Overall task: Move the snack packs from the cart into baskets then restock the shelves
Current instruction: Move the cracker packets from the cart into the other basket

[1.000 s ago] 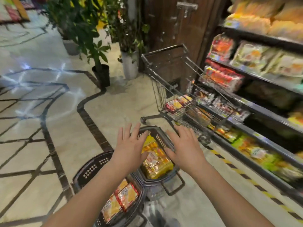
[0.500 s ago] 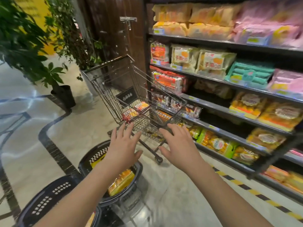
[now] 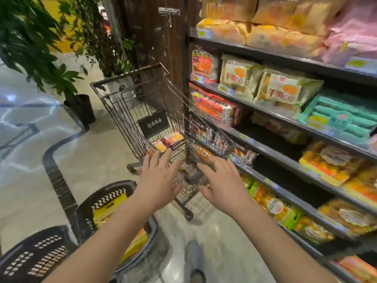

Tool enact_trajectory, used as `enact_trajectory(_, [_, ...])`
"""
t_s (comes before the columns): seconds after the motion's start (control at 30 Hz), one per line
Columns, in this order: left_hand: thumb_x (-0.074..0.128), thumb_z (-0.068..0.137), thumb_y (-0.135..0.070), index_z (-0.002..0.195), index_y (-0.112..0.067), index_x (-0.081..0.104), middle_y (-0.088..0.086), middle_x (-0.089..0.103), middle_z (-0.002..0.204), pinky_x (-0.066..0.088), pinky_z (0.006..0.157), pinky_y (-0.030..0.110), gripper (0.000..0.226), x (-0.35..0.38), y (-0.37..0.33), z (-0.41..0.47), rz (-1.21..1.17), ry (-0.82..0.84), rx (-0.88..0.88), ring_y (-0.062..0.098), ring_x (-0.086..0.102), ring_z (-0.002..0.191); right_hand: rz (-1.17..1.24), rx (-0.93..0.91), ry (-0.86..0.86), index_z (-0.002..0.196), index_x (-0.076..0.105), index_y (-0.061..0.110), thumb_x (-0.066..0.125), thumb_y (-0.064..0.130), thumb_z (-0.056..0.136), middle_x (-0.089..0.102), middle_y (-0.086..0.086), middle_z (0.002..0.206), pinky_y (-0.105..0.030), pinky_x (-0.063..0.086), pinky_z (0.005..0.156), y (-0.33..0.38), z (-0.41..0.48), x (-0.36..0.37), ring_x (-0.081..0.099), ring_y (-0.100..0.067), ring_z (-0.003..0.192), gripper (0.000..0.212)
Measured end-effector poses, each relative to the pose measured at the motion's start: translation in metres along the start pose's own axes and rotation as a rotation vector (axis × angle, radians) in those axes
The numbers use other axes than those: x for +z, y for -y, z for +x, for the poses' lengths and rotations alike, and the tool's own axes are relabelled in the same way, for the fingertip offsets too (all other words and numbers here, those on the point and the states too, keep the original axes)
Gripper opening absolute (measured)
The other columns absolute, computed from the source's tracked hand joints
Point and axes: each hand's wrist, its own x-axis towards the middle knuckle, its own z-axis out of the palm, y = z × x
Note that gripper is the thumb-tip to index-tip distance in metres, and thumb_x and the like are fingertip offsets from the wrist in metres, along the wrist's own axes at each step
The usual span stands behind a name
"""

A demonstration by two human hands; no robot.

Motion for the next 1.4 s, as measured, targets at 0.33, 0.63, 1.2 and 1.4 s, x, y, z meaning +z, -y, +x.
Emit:
enact_trajectory(0.33, [0.053, 0.099, -0.056, 0.163, -0.03, 0.013, 0.01, -0.007, 0.172, -0.006, 0.126, 0.055, 0.08, 0.014, 0.047, 0.178, -0.031, 0.137, -0.13, 0.037, -0.006, 0.158, -0.028, -0.122, 0.137, 0.153, 0.035, 0.031, 0.057, 0.049, 0.097, 0.029, -0.01, 0.161, -0.047, 0.009, 0.125, -0.06, 0.216, 0.016, 0.021, -0.029, 0.151, 0.063])
enact_trajectory(0.63, [0.05, 0.1, -0.057, 0.164, -0.027, 0.009, 0.012, -0.008, 0.172, -0.003, 0.126, 0.057, 0.082, 0.038, 0.07, 0.274, -0.059, 0.244, -0.278, 0.038, -0.007, 0.158, 0.008, -0.238, 0.278, 0.157, 0.027, 0.03, 0.057, 0.048, 0.096, 0.023, -0.008, 0.163, -0.049, 0.01, 0.127, -0.093, 0.34, 0.048, 0.018, -0.027, 0.152, 0.07])
enact_trajectory(1.2, [0.054, 0.101, -0.048, 0.164, -0.024, 0.005, 0.009, -0.004, 0.172, 0.002, 0.128, 0.054, 0.084, 0.095, 0.098, 0.427, -0.177, 0.389, -0.661, 0.037, -0.002, 0.158, 0.037, -0.549, 0.516, 0.159, 0.021, 0.029, 0.056, 0.046, 0.097, 0.014, -0.007, 0.167, -0.049, 0.003, 0.127, -0.143, 0.535, 0.146, 0.009, -0.027, 0.155, 0.073])
enact_trajectory(1.4, [0.053, 0.102, -0.046, 0.164, -0.024, 0.005, 0.01, -0.005, 0.172, 0.003, 0.127, 0.051, 0.081, 0.16, 0.13, 0.466, -0.224, 0.422, -0.719, 0.038, -0.002, 0.158, 0.078, -0.538, 0.49, 0.153, 0.038, 0.031, 0.06, 0.043, 0.096, 0.027, -0.002, 0.16, -0.039, -0.004, 0.121, -0.155, 0.578, 0.201, 0.018, -0.023, 0.151, 0.062])
